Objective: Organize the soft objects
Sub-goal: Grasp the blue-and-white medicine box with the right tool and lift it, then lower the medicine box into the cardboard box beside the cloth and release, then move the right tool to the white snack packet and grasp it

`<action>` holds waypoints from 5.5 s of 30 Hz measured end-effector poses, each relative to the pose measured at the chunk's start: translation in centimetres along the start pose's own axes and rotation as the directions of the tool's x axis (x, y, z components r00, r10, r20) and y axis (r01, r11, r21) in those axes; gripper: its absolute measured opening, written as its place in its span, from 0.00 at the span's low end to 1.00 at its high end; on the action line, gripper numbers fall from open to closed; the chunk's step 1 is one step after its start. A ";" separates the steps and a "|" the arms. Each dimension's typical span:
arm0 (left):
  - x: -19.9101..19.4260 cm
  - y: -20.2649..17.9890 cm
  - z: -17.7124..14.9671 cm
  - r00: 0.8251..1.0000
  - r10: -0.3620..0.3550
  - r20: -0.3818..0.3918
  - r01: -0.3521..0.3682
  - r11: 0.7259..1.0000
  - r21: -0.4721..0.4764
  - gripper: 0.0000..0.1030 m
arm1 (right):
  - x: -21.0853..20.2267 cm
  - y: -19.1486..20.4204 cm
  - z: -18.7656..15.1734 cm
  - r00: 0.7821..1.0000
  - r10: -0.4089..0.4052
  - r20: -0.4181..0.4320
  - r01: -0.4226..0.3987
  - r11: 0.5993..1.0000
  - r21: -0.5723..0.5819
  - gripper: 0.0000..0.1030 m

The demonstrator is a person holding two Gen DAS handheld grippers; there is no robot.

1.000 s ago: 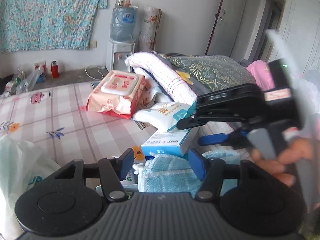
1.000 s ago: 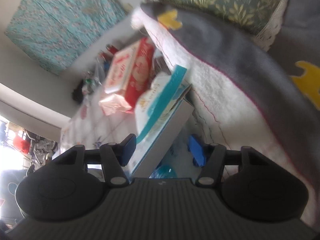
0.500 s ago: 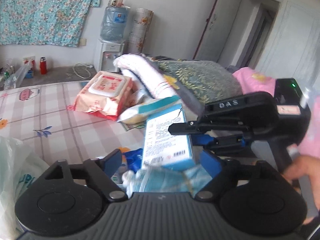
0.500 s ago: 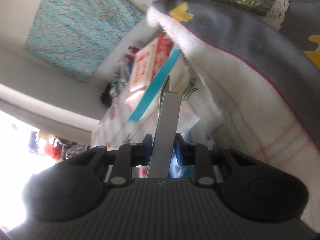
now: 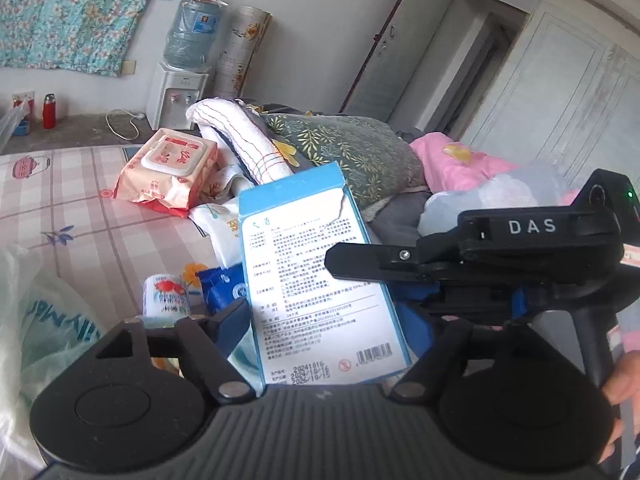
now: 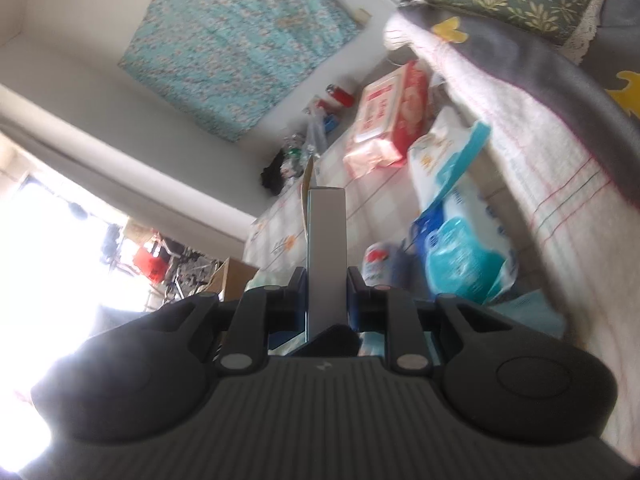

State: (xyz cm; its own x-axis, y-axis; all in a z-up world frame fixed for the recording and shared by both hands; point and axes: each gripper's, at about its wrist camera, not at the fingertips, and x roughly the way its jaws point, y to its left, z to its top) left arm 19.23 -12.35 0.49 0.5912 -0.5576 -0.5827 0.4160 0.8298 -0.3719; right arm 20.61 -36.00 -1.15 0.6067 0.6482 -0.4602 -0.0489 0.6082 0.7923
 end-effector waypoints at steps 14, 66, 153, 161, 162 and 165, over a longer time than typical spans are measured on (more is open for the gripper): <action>-14.6 5.0 -1.0 0.933 0.322 0.162 -0.316 0.947 -0.059 0.77 | 5.6 12.4 -4.3 0.962 0.205 -0.182 -0.227 0.968 -0.108 0.18; -24.3 21.4 -7.0 0.741 0.671 0.028 -0.620 0.700 -0.354 0.79 | 45.1 28.2 -15.9 0.849 -0.355 -0.391 0.167 0.883 -0.438 0.55; 9.5 9.2 8.5 0.937 0.242 -0.251 -0.274 0.956 -0.102 0.62 | 10.2 -5.0 13.4 0.932 -0.363 0.021 0.363 0.928 -0.079 0.53; 17.2 11.7 9.7 0.935 0.088 -0.343 -0.216 0.909 -0.356 0.53 | 14.1 -8.2 15.9 0.909 -0.413 -0.044 0.409 0.909 -0.082 0.42; 17.8 11.9 9.8 0.933 0.074 -0.353 -0.213 0.902 -0.374 0.53 | 14.3 -8.4 15.9 0.905 -0.422 -0.045 0.417 0.905 -0.084 0.41; 19.7 12.2 9.8 0.922 0.063 -0.383 -0.229 0.885 -0.405 0.52 | 15.6 -9.4 16.5 0.898 -0.435 -0.068 0.429 0.899 -0.089 0.41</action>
State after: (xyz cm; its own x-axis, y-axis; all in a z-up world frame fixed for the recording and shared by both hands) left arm 42.75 -13.37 -8.42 0.3068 -0.4526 -0.8373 -0.0473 0.8714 -0.4884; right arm 43.67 -39.21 -9.18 0.5116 0.3486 -0.7853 0.1454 0.8657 0.4790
